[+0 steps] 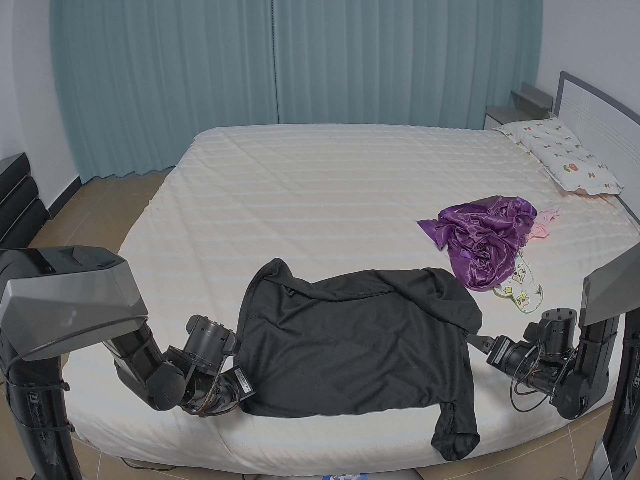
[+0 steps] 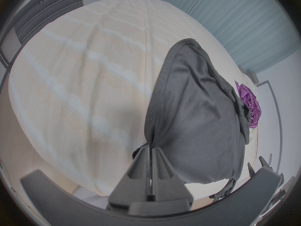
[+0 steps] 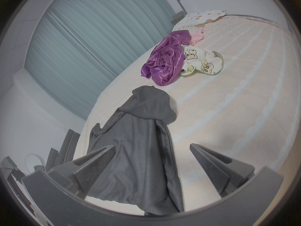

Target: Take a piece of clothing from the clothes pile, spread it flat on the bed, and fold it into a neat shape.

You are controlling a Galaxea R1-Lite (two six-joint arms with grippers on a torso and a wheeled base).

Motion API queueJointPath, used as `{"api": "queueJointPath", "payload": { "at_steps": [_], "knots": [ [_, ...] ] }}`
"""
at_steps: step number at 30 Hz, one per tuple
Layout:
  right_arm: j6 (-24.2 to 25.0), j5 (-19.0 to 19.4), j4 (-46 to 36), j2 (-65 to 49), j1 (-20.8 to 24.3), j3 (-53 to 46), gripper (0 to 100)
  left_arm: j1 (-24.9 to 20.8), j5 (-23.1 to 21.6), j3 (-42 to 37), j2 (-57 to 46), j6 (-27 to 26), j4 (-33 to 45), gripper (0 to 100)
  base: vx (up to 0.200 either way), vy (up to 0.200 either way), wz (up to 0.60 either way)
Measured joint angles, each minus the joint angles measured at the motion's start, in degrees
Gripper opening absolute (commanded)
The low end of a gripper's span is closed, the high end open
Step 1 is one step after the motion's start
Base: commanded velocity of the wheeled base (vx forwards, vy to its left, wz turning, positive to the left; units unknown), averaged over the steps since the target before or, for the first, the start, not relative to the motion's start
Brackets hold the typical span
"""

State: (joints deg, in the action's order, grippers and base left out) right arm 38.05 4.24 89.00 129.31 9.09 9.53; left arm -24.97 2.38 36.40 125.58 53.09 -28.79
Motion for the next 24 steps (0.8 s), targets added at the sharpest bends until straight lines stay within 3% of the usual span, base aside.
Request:
{"api": "queueJointPath", "payload": {
  "at_steps": [13, 24],
  "knots": [
    [-3.7, 1.9, 0.0, 5.3, 0.1, 3.0, 100, 10.2, 0.9, 0.1, -5.9, -6.8, 6.0, 0, 0.0, 0.0, 0.0],
    [-3.6, 2.7, 0.0, 9.1, 1.4, 5.6, 100, 14.9, 1.0, 1.6, -6.4, -8.4, 6.7, 0, 0.0, 0.0, 0.0]
  ]
}}
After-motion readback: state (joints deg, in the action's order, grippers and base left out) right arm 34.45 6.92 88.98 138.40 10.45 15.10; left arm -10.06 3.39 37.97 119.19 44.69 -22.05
